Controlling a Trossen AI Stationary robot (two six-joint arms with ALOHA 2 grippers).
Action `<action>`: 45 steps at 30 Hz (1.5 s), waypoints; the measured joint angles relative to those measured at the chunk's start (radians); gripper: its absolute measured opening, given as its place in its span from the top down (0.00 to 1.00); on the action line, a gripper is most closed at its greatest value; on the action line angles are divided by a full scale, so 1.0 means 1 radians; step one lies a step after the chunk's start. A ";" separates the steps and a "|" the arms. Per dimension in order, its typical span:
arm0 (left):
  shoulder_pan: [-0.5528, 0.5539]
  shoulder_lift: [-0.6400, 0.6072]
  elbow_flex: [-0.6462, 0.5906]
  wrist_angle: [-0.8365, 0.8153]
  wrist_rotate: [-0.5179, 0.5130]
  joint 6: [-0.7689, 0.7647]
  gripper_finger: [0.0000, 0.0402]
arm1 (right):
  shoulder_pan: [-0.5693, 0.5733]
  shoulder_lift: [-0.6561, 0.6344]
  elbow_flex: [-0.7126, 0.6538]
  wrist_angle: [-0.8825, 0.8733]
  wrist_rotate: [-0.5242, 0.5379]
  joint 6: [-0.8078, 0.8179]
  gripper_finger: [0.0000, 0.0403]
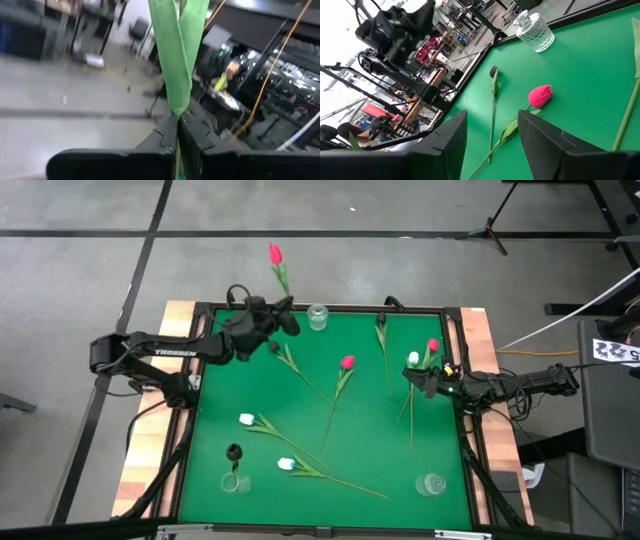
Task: Sort flowers into vase by color
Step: Put the left pink flower into the top transparent vase
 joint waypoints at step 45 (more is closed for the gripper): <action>0.209 0.386 0.143 0.449 0.337 0.480 1.00 | 0.000 0.000 -0.001 0.007 0.069 0.038 0.56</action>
